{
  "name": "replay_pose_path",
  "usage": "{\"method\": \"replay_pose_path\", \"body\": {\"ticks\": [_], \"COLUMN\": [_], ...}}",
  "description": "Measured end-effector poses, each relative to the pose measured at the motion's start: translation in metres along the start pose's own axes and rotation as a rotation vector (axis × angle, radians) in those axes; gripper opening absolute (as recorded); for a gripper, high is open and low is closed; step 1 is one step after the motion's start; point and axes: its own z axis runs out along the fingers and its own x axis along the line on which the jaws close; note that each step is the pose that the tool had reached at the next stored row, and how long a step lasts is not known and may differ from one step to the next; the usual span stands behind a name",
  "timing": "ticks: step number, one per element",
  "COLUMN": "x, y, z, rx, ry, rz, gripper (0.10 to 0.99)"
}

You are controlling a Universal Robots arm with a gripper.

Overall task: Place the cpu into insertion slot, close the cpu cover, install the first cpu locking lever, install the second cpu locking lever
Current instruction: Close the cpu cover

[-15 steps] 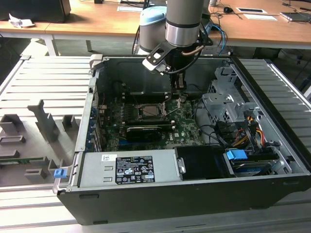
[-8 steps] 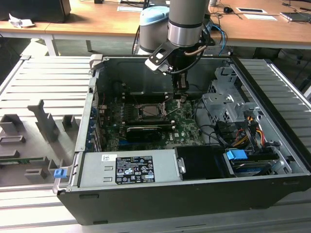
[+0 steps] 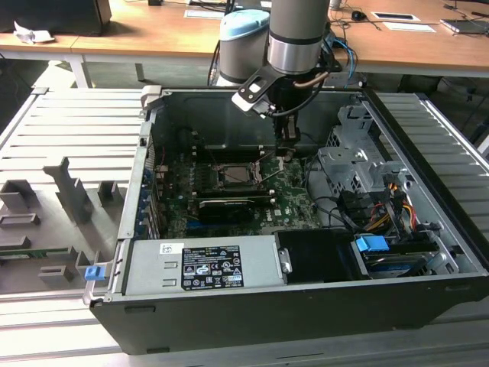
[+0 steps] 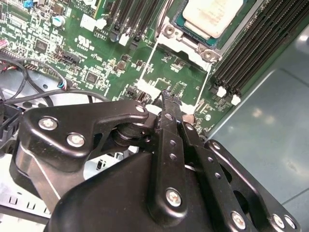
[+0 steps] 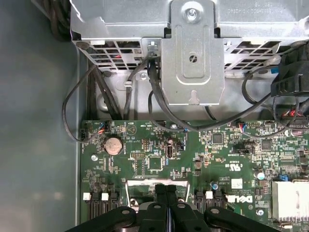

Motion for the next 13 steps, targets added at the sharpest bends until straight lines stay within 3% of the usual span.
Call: {"method": "replay_pose_path", "body": {"ticks": [13], "x": [0.0001], "y": [0.0098], "z": [0.0006], "rx": [0.000], "ry": [-0.0001], "rz": [0.000], "gripper": [0.106]}}
